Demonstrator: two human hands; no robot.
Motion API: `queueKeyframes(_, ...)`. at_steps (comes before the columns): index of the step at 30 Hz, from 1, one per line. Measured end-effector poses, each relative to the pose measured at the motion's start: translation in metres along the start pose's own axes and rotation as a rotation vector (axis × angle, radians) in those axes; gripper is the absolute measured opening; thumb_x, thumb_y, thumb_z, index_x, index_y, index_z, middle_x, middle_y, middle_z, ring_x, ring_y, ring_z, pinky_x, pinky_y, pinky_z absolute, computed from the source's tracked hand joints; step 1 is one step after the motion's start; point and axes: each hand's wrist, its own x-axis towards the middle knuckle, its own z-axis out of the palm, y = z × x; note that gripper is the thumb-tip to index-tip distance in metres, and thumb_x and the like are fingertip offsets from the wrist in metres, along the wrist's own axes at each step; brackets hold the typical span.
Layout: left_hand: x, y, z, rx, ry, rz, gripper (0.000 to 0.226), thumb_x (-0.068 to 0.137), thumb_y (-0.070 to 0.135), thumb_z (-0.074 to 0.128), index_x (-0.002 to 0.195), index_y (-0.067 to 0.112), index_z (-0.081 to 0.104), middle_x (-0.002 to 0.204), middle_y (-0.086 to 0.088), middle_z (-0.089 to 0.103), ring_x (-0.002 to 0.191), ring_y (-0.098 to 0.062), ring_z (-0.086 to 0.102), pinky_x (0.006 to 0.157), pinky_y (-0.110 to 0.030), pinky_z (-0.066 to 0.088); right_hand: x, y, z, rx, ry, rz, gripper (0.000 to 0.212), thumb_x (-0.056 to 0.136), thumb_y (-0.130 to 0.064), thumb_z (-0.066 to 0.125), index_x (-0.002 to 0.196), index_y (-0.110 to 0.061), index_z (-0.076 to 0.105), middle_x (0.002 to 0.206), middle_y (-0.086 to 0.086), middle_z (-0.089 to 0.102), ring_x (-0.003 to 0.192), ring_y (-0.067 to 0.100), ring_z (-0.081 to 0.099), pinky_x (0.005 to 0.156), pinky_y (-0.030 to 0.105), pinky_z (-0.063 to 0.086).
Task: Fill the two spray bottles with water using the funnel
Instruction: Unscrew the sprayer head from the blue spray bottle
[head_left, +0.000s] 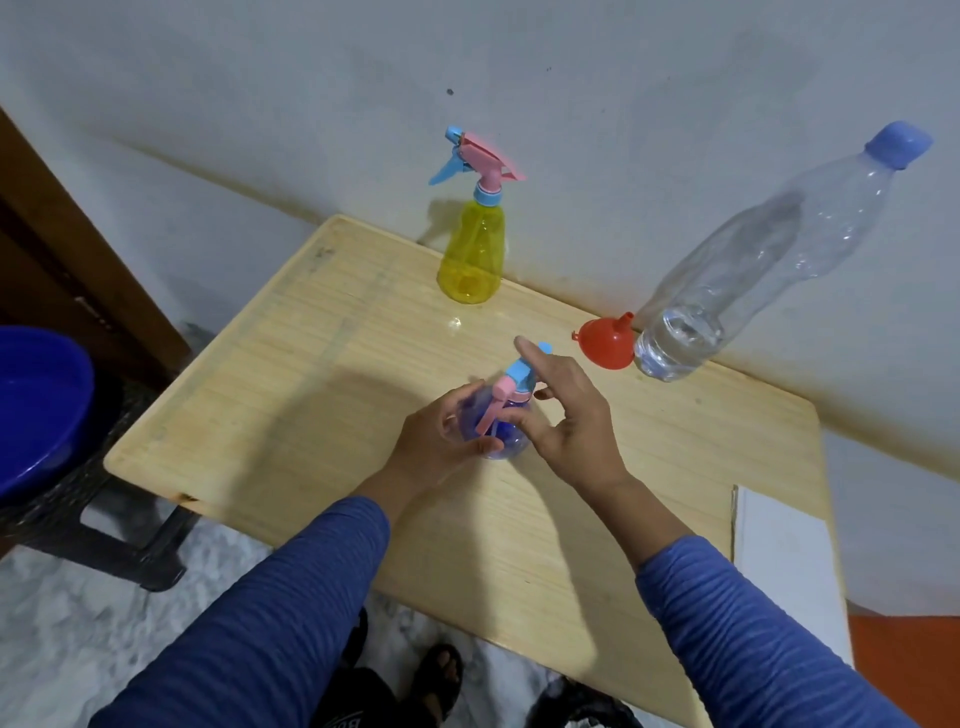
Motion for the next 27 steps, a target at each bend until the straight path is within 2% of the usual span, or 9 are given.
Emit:
queueKeyframes(2,0.001,0.002,-0.001,0.008,-0.005,-0.004,0.091,0.049,0.063,0.078,0.130,0.032,0.051,0.119,0.016,0.062,0.109,-0.002,0.060,0.083,-0.008,0.048,0.003,0.001,0.000,-0.021,0.012,-0.012,0.058,0.083,-0.009,0.069,0.131,-0.033,0.046,0.101,0.005,0.061,0.092,0.005,0.052,0.083,0.032,0.050)
queueKeyframes(6,0.004,-0.001,-0.002,0.006,-0.018,0.000,0.099,0.047,0.069,0.077,0.133,0.031,0.049,0.125,0.014,0.060,0.111,-0.004,0.059,0.093,-0.023,0.051,0.000,-0.001,-0.004,0.043,-0.025,-0.022,0.064,0.085,-0.001,0.060,0.138,-0.030,0.039,0.119,0.001,0.062,0.106,0.011,0.057,0.089,0.035,0.051)
queueKeyframes(9,0.005,-0.004,-0.003,0.025,-0.018,0.006,0.093,0.052,0.062,0.078,0.133,0.030,0.049,0.127,0.009,0.061,0.110,-0.007,0.061,0.093,-0.030,0.053,0.004,0.000,-0.004,0.008,-0.023,-0.012,0.056,0.083,-0.022,0.060,0.134,-0.032,0.042,0.108,0.005,0.062,0.095,0.008,0.053,0.083,0.031,0.051)
queueKeyframes(11,0.007,-0.004,-0.002,0.032,-0.019,0.009,0.091,0.053,0.060,0.079,0.134,0.029,0.049,0.126,0.008,0.061,0.109,-0.007,0.062,0.094,-0.031,0.053,0.006,0.000,-0.005,0.006,0.000,-0.002,0.053,0.082,-0.025,0.059,0.133,-0.028,0.047,0.100,0.007,0.062,0.089,0.003,0.050,0.081,0.027,0.050)
queueKeyframes(13,0.008,-0.005,-0.003,0.039,-0.020,0.002,0.094,0.052,0.061,0.078,0.135,0.028,0.049,0.126,0.008,0.061,0.110,-0.007,0.062,0.095,-0.032,0.052,0.006,-0.001,-0.008,0.036,-0.012,0.000,0.054,0.084,-0.014,0.059,0.136,-0.020,0.045,0.115,-0.004,0.061,0.100,-0.006,0.052,0.087,0.016,0.045)
queueKeyframes(16,0.010,-0.006,-0.004,0.050,-0.035,-0.004,0.096,0.052,0.061,0.078,0.136,0.028,0.047,0.128,0.008,0.061,0.111,-0.007,0.060,0.097,-0.033,0.051,0.006,-0.002,-0.011,0.069,-0.081,0.050,0.069,0.082,-0.001,0.066,0.140,-0.020,0.035,0.136,-0.022,0.041,0.120,-0.015,0.043,0.096,0.006,0.036)
queueKeyframes(19,0.011,-0.003,-0.004,0.061,-0.057,0.002,0.097,0.053,0.061,0.077,0.137,0.026,0.046,0.129,0.006,0.060,0.113,-0.009,0.059,0.097,-0.032,0.050,0.010,-0.002,-0.011,0.084,-0.097,0.060,0.069,0.081,-0.001,0.068,0.140,-0.021,0.037,0.136,-0.022,0.043,0.122,-0.009,0.046,0.099,0.011,0.038)
queueKeyframes(24,0.013,-0.002,-0.005,0.063,-0.074,0.005,0.096,0.054,0.061,0.076,0.138,0.025,0.045,0.132,0.003,0.058,0.115,-0.012,0.058,0.097,-0.031,0.050,0.015,-0.003,-0.018,0.124,-0.229,0.105,0.068,0.091,-0.007,0.056,0.144,-0.032,0.021,0.144,-0.010,0.042,0.123,-0.008,0.047,0.100,0.011,0.037)
queueKeyframes(27,0.013,-0.003,-0.005,0.040,-0.083,-0.002,0.096,0.054,0.058,0.078,0.138,0.025,0.045,0.132,0.005,0.058,0.115,-0.009,0.058,0.097,-0.027,0.050,0.018,-0.004,-0.020,0.166,-0.212,0.086,0.063,0.091,-0.002,0.052,0.143,-0.030,0.029,0.144,0.002,0.045,0.125,0.012,0.052,0.104,0.029,0.043)
